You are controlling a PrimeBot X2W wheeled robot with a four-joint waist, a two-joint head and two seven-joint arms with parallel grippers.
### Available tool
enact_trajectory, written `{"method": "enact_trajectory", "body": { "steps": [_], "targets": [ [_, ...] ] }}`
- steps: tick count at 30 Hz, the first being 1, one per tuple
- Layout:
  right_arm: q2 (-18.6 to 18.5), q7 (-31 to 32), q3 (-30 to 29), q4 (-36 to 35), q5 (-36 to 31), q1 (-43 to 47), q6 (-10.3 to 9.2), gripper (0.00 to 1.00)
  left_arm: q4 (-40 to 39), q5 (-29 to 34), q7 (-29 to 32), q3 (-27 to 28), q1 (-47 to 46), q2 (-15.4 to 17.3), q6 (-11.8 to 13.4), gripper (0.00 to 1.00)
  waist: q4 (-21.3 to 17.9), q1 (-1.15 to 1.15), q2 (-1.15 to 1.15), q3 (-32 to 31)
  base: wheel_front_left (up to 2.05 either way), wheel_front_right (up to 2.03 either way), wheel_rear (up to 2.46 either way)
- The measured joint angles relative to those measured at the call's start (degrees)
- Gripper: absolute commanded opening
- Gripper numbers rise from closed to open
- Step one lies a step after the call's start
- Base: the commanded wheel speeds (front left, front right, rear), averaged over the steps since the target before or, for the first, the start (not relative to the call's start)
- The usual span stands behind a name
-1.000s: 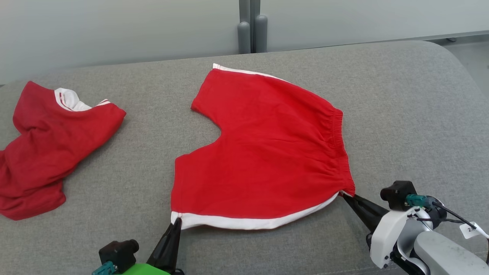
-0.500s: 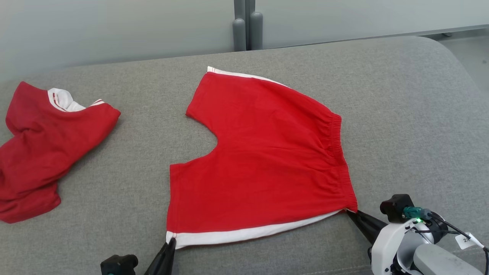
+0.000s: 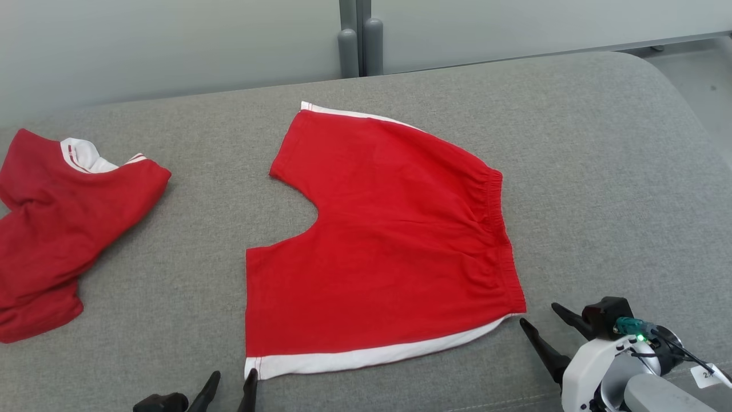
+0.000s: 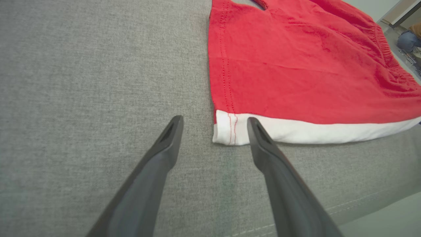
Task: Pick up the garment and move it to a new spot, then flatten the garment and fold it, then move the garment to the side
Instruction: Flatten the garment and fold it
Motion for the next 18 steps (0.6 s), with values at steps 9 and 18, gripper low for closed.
{"method": "enact_trajectory", "body": {
  "steps": [9, 18],
  "targets": [
    [-0.6, -1.3, -5.2, -2.3, 0.4, 1.7, -5.01, 1.00, -5.7, 0.0, 0.0, 6.1, 0.9, 0.2, 1.8, 1.00, -0.5, 0.00, 0.00, -1.8, 0.00, 0.00, 0.00],
    [-0.9, -1.7, -8.3, -8.1, -2.2, -1.6, -8.57, 1.00, -11.8, 2.4, 0.0, 8.5, -2.5, -1.0, 3.2, 1.00, -1.2, 0.00, 0.00, -4.9, 0.00, 0.00, 0.00]
  ]
}}
